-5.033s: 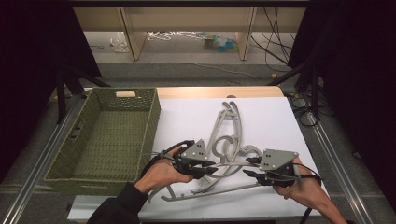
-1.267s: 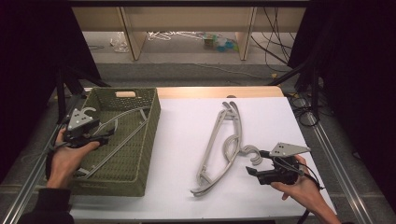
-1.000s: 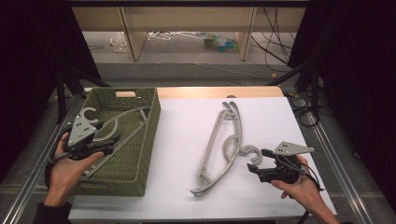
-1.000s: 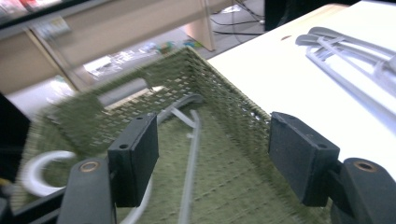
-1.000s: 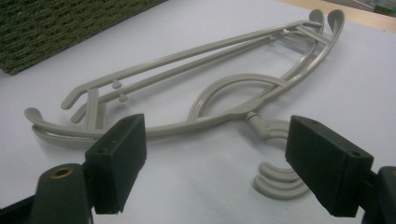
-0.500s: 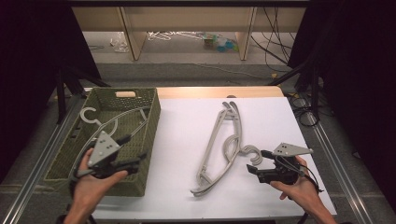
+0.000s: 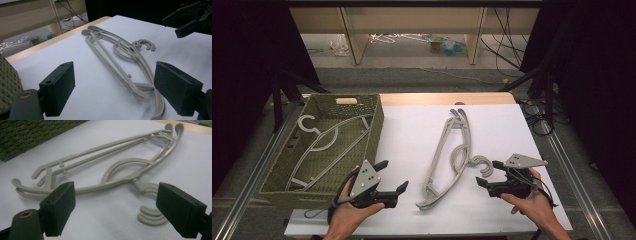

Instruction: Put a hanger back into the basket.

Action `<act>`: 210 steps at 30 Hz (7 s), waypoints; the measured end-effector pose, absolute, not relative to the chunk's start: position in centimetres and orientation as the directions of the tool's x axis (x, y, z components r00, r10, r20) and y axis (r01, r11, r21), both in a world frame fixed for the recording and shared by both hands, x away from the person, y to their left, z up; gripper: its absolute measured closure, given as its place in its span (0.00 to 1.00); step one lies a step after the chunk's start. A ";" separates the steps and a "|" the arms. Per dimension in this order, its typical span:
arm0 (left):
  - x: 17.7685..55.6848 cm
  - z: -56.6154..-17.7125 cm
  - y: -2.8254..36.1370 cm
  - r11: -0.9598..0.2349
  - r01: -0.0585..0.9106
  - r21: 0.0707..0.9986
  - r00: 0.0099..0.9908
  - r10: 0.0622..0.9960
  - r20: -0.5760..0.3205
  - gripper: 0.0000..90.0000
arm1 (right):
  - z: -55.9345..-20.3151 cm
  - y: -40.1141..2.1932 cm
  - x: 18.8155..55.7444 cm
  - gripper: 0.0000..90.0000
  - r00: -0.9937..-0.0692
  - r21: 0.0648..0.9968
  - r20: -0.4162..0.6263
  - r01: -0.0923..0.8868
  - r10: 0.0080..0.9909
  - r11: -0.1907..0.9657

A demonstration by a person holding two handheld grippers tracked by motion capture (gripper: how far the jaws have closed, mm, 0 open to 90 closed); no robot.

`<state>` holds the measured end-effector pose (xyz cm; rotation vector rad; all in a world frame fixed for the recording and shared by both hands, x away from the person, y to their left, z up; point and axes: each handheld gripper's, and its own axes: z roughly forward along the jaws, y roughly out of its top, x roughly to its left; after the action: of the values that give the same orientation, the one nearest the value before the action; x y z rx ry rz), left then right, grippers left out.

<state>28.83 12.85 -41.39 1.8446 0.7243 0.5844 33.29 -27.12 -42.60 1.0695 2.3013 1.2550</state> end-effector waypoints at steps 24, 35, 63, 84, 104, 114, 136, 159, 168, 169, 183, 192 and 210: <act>28.5 -43.6 12.2 -0.319 0.231 0.919 0.693 0.717 0.075 0.19 | -44.6 -23.6 36.1 0.20 -0.562 0.743 0.148 0.606 0.814 0.283; 28.7 -43.7 12.2 -0.319 0.232 0.919 0.704 0.707 0.068 0.19 | -46.8 -20.5 37.8 0.21 -0.518 0.650 0.211 0.708 0.829 0.276; 28.6 -43.8 12.4 -0.317 0.235 0.919 0.709 0.702 0.061 0.20 | -48.0 -22.3 38.7 0.67 -0.311 0.542 0.494 0.840 0.812 -0.007; 28.7 -43.7 12.6 -0.310 0.234 0.922 0.704 0.708 0.059 0.20 | -47.2 -23.3 39.7 0.79 -0.323 0.587 0.579 0.802 0.749 -0.108; 28.9 -43.6 13.2 -0.276 0.247 0.929 0.685 0.728 0.034 0.21 | -42.8 -21.5 40.5 0.89 -0.473 0.689 0.583 0.719 0.661 -0.092; 29.1 -43.6 13.4 -0.287 0.247 0.925 0.682 0.730 0.044 0.21 | -41.0 -21.2 40.2 0.89 -0.544 0.740 0.536 0.670 0.646 -0.049; 29.4 -43.5 13.7 -0.282 0.255 0.925 0.663 0.747 0.045 0.22 | -38.4 -24.4 38.8 0.89 -0.656 0.800 0.426 0.594 0.623 0.079; 32.3 -38.3 9.2 -0.479 0.098 0.872 0.759 0.603 0.246 0.22 | -39.7 -23.6 34.8 0.89 -0.794 0.772 0.318 0.534 0.518 0.345; 34.4 -38.7 6.5 -0.550 0.105 0.829 0.864 0.463 0.197 0.22 | -40.4 -23.7 33.6 0.89 -0.823 0.738 0.275 0.512 0.497 0.439; 34.6 -38.8 6.2 -0.553 0.103 0.827 0.873 0.448 0.192 0.22 | -40.4 -23.6 33.4 0.89 -0.830 0.738 0.262 0.501 0.493 0.452; 36.4 -39.8 3.9 -0.613 0.126 0.780 0.959 0.276 0.061 0.43 | -40.2 -23.7 32.6 0.89 -0.867 0.714 0.227 0.458 0.444 0.529; 36.6 -40.0 3.5 -0.655 0.077 0.751 0.983 0.177 0.054 0.64 | -39.9 -23.4 32.1 0.89 -0.891 0.716 0.193 0.415 0.412 0.561; 34.8 -38.5 3.6 -0.644 0.002 0.765 0.989 0.114 0.093 0.90 | -38.2 -24.9 33.4 0.68 -0.905 0.753 0.162 0.371 0.394 0.543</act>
<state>34.81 3.62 -38.54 2.2656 0.0806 0.1666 33.39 -24.88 -38.23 0.6785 2.7357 1.3258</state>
